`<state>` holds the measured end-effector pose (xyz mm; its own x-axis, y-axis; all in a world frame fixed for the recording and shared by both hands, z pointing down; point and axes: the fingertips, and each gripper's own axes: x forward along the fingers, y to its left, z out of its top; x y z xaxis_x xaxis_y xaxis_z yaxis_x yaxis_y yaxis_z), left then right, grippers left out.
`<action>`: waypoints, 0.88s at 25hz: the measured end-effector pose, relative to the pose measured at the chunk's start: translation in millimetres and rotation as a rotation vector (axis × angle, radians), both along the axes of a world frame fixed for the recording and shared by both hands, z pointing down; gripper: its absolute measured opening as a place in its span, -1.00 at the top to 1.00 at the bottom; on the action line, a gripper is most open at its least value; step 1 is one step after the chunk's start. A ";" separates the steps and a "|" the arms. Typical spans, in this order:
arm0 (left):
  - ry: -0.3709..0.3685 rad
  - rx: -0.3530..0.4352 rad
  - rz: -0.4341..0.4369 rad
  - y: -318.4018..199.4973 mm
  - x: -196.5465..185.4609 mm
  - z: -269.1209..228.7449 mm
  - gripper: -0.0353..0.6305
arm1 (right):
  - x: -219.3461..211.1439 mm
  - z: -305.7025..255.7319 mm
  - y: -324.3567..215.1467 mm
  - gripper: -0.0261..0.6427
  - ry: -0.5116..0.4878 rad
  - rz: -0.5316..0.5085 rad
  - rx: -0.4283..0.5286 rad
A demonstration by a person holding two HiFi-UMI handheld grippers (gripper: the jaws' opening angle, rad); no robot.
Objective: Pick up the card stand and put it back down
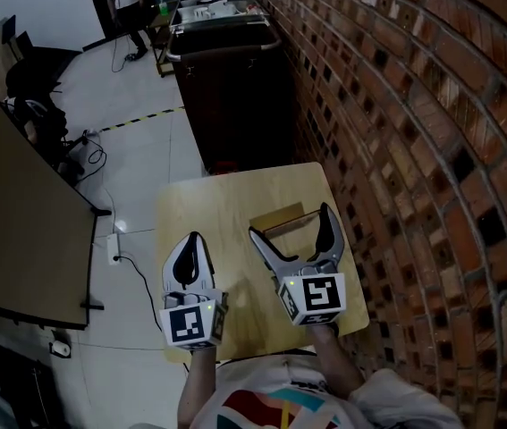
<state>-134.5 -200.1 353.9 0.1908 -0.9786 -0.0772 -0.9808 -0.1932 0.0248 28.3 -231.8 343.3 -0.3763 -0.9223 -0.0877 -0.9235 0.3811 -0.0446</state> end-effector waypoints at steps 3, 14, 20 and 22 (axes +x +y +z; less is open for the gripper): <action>0.007 -0.001 0.009 1.0 1.4 -1.6 0.88 | 1.9 -4.2 2.5 -0.80 -0.011 -0.002 0.009; 0.006 -0.025 0.008 1.7 6.6 0.2 0.88 | 8.7 -0.8 4.0 -0.80 -0.017 0.003 -0.005; 0.085 -0.006 -0.022 0.9 -2.8 -1.5 0.88 | 9.3 2.4 2.1 -0.80 -0.022 0.005 -0.016; 0.079 -0.016 -0.017 1.1 -4.3 2.0 0.88 | 9.3 3.7 0.9 -0.80 -0.021 0.007 -0.019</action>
